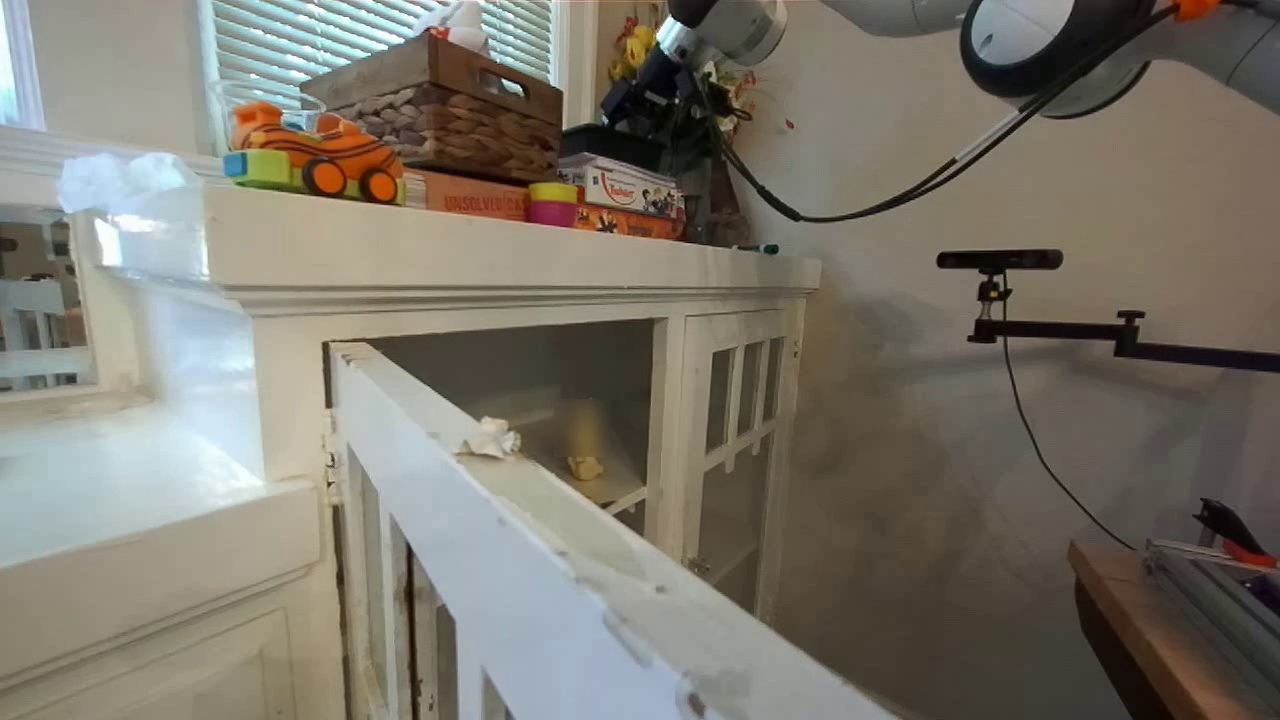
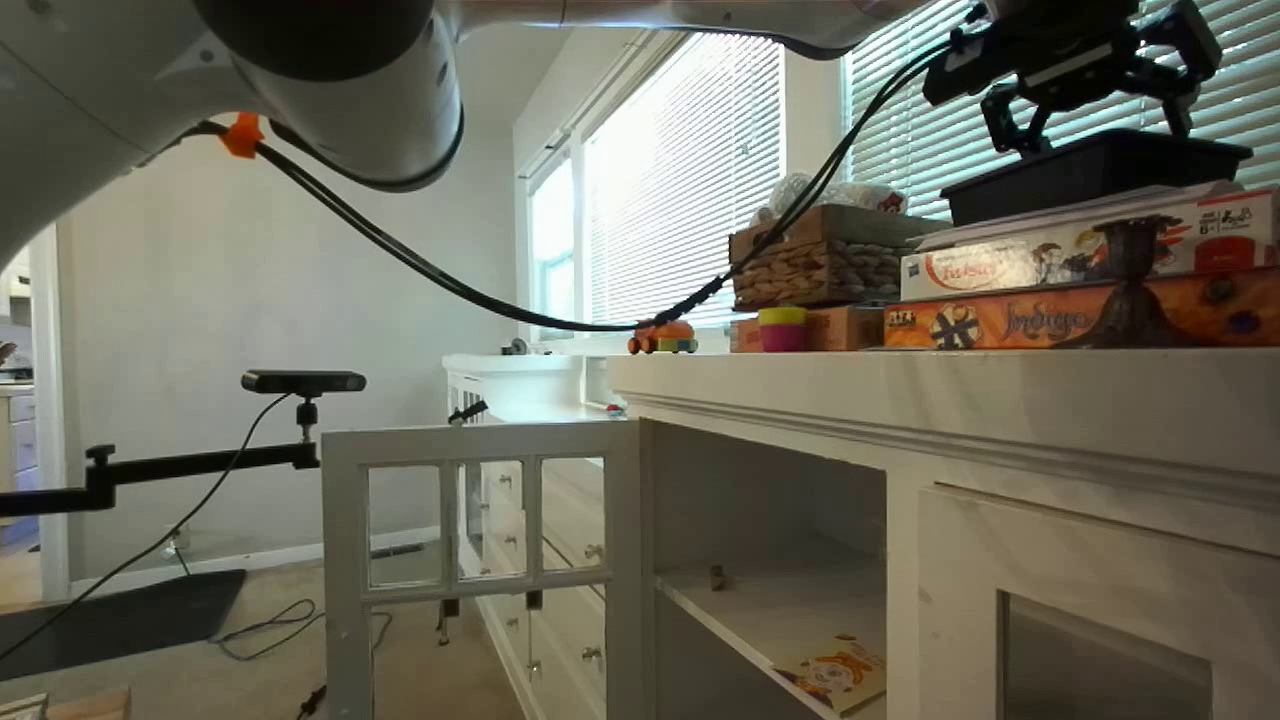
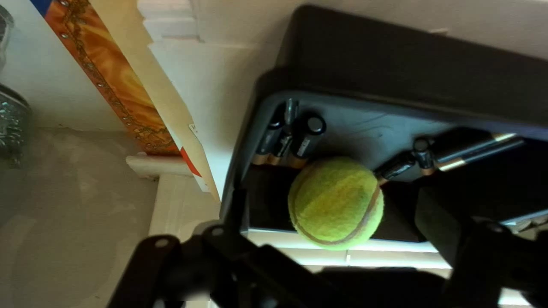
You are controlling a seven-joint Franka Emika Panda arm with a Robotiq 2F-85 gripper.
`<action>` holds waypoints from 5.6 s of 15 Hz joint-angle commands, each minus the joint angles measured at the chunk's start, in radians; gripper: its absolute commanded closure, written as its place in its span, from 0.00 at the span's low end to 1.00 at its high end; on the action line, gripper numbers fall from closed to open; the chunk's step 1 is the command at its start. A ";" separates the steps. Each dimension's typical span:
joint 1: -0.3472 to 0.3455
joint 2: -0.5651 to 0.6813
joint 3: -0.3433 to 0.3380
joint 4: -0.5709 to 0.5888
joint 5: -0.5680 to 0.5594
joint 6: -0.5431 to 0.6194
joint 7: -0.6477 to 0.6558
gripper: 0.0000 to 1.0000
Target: Remove the marker and green ball from the black tray and put them on the cabinet top
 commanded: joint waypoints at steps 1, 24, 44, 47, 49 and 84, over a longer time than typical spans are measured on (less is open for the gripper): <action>0.004 0.039 -0.002 0.063 -0.007 -0.019 0.017 0.00; 0.047 0.009 -0.098 0.082 -0.063 -0.228 0.027 0.00; 0.022 0.021 -0.028 0.141 -0.201 -0.310 0.038 0.00; 0.022 0.022 -0.028 0.141 -0.201 -0.309 0.039 0.00; 0.018 0.029 -0.024 0.142 -0.200 -0.298 0.039 0.00; -0.006 0.140 0.044 0.159 -0.182 0.038 0.016 0.69</action>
